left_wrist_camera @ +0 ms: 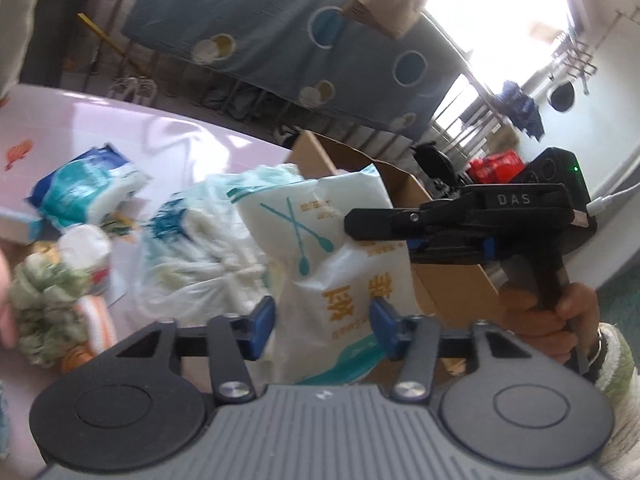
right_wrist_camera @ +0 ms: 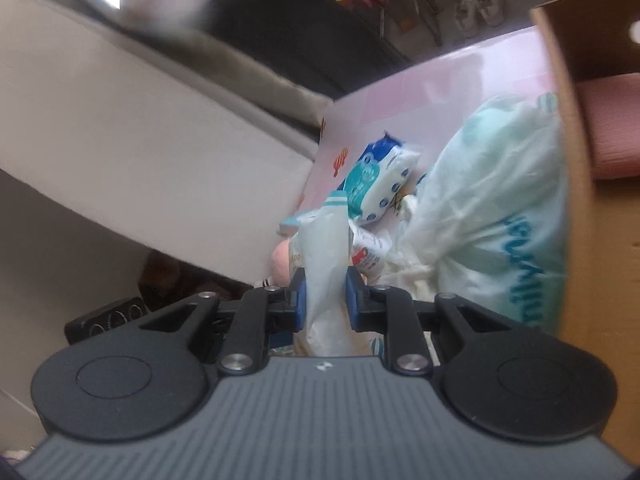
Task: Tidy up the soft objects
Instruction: 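Lower the white cotton-swab bag into the box beside the pink pad and open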
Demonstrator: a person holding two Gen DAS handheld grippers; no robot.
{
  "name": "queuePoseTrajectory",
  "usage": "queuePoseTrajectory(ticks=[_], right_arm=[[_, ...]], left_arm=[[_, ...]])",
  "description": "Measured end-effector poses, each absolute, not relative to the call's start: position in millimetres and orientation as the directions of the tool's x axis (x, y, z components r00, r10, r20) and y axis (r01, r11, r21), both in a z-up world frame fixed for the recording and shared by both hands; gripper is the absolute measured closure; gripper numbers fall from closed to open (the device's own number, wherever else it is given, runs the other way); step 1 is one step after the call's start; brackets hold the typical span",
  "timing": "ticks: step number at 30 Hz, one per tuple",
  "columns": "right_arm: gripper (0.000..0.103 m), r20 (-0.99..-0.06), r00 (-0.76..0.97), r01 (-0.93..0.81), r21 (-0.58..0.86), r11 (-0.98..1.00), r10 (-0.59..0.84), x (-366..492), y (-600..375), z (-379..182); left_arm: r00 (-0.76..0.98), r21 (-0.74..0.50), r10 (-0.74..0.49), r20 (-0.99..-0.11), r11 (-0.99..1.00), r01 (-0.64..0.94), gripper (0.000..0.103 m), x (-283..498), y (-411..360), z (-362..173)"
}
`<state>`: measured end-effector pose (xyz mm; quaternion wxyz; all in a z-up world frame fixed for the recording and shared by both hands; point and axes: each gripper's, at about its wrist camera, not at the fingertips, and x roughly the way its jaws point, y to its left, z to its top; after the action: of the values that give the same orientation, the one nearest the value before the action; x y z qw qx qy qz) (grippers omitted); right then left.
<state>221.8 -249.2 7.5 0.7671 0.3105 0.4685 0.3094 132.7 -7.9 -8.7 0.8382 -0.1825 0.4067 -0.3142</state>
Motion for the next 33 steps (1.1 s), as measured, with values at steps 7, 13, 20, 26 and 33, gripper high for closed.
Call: queuePoseTrajectory(ticks=[7,13,20,26,33], right_arm=[[0.085,-0.467,0.515,-0.138,0.783,0.607,0.719,212,-333,26],[0.085,-0.472,0.62,-0.061,0.768,0.638,0.627,234,-411,30],[0.085,-0.569,0.603,0.074,0.738,0.67,0.56,298,-481,-11],[0.083,-0.661,0.567,0.118,0.656,0.746,0.492,353,-495,-61],[0.073,-0.789,0.512,0.124,0.459,0.88,0.339,382,-476,-92]], left_arm=[[0.412,-0.532,-0.713,-0.568,0.7,0.477,0.064,167,-78,17],[0.315,-0.459,-0.701,-0.64,0.678,0.574,0.063,226,-172,31],[0.212,-0.397,-0.599,-0.772,0.715,0.576,0.063,299,-270,-4],[0.236,-0.31,-0.481,-0.845,0.798,0.516,0.063,333,-295,-34],[0.247,-0.318,-0.482,-0.84,0.808,0.495,0.062,333,-281,-28]])
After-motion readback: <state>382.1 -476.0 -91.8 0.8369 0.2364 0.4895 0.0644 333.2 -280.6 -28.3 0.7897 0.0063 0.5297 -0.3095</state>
